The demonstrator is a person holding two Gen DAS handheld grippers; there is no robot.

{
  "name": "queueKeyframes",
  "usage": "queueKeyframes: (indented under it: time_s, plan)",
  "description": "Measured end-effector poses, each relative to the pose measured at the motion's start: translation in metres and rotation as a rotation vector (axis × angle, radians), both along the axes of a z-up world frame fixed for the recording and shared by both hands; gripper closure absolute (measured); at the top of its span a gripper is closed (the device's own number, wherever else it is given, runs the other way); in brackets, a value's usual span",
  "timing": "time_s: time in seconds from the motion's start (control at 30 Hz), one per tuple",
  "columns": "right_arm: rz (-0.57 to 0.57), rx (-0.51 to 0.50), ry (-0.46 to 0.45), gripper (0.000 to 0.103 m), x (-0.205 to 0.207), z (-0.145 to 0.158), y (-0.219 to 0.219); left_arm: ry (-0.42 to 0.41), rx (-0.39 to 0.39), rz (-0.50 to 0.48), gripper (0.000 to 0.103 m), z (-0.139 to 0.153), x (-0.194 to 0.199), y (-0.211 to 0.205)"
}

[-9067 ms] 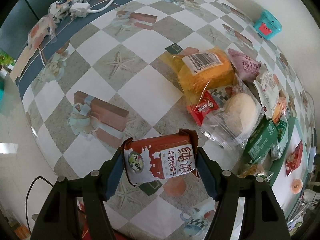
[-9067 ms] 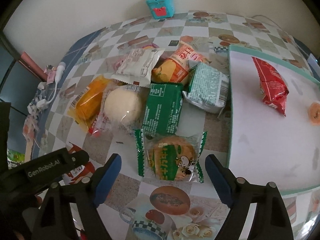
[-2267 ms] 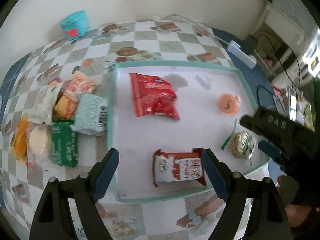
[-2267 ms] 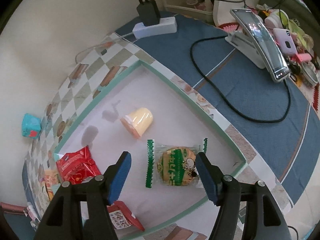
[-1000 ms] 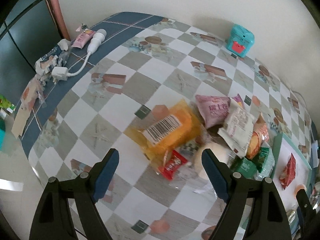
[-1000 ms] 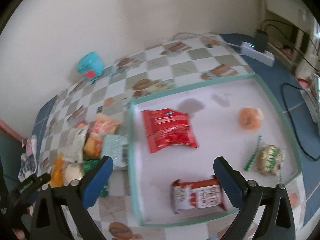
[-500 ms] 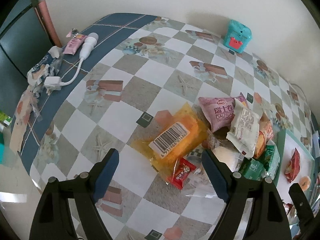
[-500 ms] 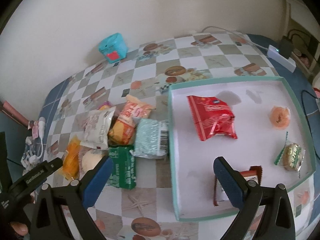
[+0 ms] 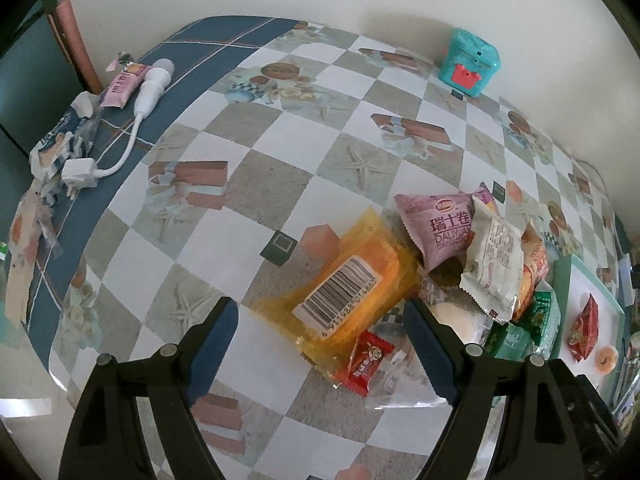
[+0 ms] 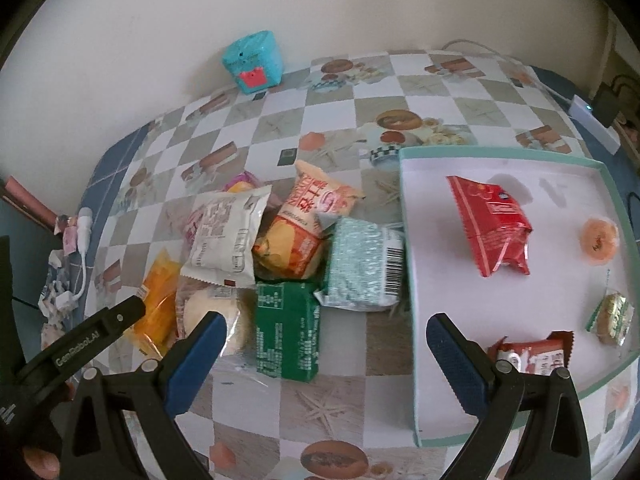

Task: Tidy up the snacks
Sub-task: 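Move both open tools back over the snack pile, then grasp the orange barcode cake pack with the left tool while the right tool grasps the green biscuit pack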

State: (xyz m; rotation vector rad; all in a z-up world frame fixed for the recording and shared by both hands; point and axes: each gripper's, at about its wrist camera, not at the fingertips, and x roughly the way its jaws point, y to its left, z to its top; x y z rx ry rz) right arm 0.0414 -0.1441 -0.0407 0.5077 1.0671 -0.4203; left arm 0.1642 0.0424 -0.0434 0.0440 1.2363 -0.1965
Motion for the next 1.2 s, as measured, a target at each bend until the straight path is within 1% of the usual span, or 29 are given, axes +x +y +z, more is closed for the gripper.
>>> queueKeyframes:
  time_s: [0.5, 0.6, 0.8, 1.0, 1.2]
  plan:
    - [0.024, 0.025, 0.049, 0.006, 0.024, -0.019, 0.012, 0.028, -0.003, -0.054, 0.018, -0.011, 0.011, -0.013]
    - [0.031, 0.023, 0.057, 0.013, 0.026, -0.022, 0.013, 0.031, 0.003, -0.065, 0.018, -0.013, 0.01, -0.016]
    - [0.028, 0.03, 0.068, 0.016, 0.025, -0.026, 0.012, 0.031, 0.04, -0.072, 0.018, -0.017, 0.009, -0.021]
    - [0.034, 0.033, 0.081, 0.019, 0.024, -0.03, 0.013, 0.053, 0.059, -0.033, 0.018, -0.024, 0.012, -0.015]
    - [0.041, 0.036, 0.094, 0.02, 0.025, -0.035, 0.015, 0.084, 0.037, 0.019, 0.018, -0.03, 0.017, -0.004]
